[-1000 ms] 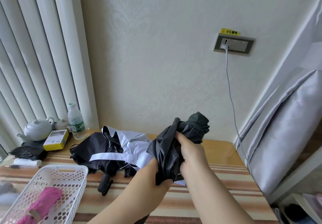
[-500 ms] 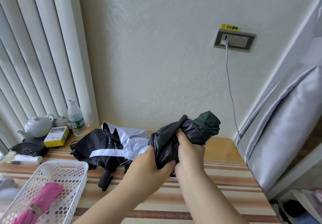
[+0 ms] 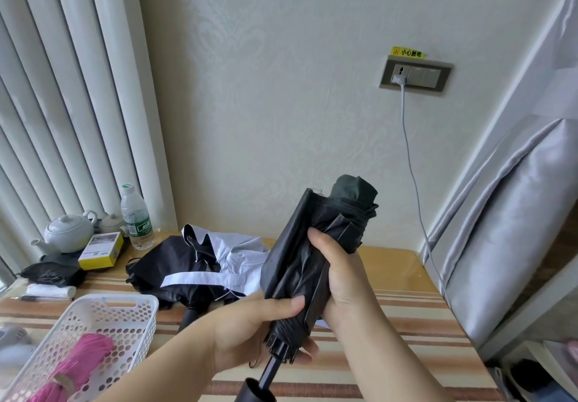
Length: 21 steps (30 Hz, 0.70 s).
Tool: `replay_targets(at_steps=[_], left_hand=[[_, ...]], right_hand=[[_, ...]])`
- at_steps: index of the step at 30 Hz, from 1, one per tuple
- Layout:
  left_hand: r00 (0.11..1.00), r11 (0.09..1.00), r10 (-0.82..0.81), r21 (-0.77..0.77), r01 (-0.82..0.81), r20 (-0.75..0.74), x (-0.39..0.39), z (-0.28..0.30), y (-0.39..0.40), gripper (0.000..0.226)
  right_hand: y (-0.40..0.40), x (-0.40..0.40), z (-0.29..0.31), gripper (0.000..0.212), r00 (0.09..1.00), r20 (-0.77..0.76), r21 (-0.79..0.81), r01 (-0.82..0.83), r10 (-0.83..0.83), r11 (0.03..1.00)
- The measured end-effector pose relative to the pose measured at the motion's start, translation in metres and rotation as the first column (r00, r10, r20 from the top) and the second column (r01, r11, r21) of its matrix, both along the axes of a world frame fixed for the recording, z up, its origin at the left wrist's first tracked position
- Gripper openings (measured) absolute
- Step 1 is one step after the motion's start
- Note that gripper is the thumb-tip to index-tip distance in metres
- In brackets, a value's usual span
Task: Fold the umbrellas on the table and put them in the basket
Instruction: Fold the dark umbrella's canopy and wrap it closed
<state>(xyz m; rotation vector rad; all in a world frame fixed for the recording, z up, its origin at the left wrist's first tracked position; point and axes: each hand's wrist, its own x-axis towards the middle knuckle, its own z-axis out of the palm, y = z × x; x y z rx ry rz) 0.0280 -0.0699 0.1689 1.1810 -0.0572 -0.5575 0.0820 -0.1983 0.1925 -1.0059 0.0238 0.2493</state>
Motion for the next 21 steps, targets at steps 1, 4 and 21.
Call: replay_targets(at_steps=[1, 4, 21], left_hand=[[0.999, 0.999, -0.030, -0.029, 0.029, -0.017, -0.001, -0.001, 0.000, 0.047], [1.000, 0.999, -0.026, 0.048, 0.026, 0.005, -0.002, 0.003, -0.004, 0.046], [0.981, 0.948, 0.094, 0.285, -0.140, 0.168, 0.000, 0.008, -0.018, 0.020]], right_hand=[[0.000, -0.001, 0.001, 0.029, 0.999, 0.009, 0.006, -0.036, 0.036, 0.999], [-0.004, 0.002, 0.001, 0.033, 0.996, 0.000, 0.037, -0.092, 0.092, 0.995], [0.001, 0.012, 0.007, 0.015, 0.987, -0.044, -0.159, 0.147, -0.155, 0.976]])
